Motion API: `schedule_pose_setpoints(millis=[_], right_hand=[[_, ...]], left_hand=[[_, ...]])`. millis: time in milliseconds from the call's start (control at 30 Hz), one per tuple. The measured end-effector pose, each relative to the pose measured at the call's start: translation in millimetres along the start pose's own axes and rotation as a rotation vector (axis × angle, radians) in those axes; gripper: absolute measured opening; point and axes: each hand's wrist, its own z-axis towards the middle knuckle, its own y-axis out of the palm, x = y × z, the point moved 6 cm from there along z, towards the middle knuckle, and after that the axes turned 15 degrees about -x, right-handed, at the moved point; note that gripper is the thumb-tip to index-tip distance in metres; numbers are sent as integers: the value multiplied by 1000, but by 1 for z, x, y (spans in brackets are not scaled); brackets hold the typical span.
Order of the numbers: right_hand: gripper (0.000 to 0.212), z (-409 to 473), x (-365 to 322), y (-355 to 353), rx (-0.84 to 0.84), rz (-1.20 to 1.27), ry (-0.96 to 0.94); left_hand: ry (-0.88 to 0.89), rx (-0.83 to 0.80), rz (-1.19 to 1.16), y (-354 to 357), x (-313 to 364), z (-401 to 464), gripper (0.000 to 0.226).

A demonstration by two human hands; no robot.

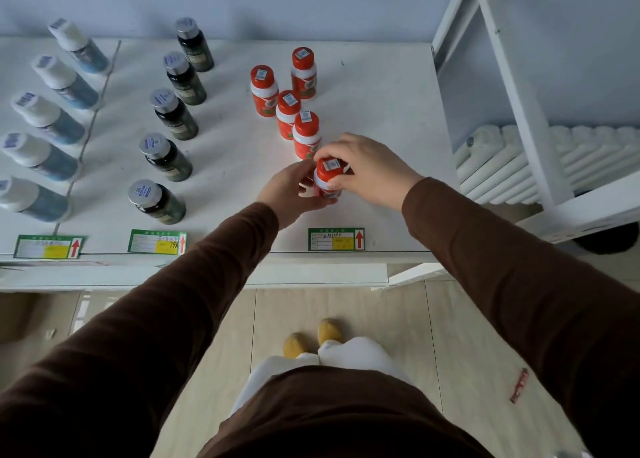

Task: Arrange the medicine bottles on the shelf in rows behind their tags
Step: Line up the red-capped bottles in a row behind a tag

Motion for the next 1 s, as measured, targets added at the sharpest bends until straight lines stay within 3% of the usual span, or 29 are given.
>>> schedule_pose_setpoints(millis=[233,367,500,633,767,833,1000], right_hand=[[44,2,0,5,-38,-39,-25],[45,9,5,-6,-57,55,-34],[30,24,14,-42,193,161,-11],[34,54,9,-55,230,78,25],[46,84,-4,-49,98,-32,57],[42,90,-5,-42,38,-68,96],[36,86,-2,-50,109,52,196]], left_hand=[[-17,-16,39,4,-5,4,51],[-50,-25,169,-8,-17,4,50],[-101,217,111,-39,-28,3,30],[-187,401,-37,-58,-38,11,33],[-141,386,-116,-56,-35,30,40],[-116,352,-170,-51,-35,38,44],[-25,225,-297,-53,-36,40,48]])
